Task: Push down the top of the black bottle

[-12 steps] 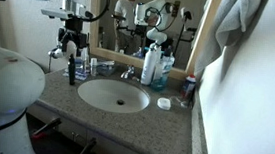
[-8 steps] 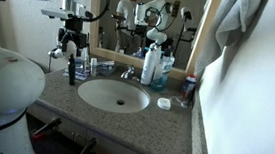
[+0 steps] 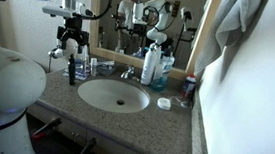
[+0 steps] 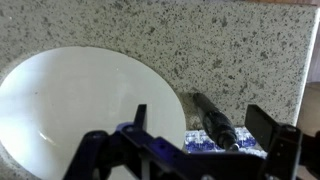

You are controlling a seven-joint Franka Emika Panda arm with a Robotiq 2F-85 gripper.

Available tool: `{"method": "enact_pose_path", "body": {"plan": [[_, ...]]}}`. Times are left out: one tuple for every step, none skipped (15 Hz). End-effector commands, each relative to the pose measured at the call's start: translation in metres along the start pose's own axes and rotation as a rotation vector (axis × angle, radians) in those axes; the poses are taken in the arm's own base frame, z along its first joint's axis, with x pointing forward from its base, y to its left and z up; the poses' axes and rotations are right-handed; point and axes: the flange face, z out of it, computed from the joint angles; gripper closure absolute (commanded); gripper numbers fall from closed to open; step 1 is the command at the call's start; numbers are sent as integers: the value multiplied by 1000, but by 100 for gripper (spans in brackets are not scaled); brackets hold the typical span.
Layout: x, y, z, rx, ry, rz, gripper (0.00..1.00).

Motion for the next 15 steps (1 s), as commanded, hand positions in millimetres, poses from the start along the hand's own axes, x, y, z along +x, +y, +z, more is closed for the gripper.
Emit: {"method": "enact_pose_path", "body": {"plan": [[24,-10,-9,-15,11,-94,0],[31,-12,-9,-16,11,-115,0],[37,-14,-9,-16,12,-140,25],[42,-16,-9,-17,10,-157,26],[48,-18,-10,-7,24,-179,35],[53,-22,-12,5,40,-202,42],[57,-27,-13,8,45,-218,51],[61,-32,-15,15,53,-239,58],[63,-36,-16,19,48,-247,65],[65,-39,-17,27,43,-260,73],[65,-43,-18,34,35,-263,80],[65,-46,-20,39,26,-265,89],[64,-50,-21,45,21,-266,95],[62,-53,-22,50,15,-266,100],[60,-56,-23,56,5,-266,100]]}}
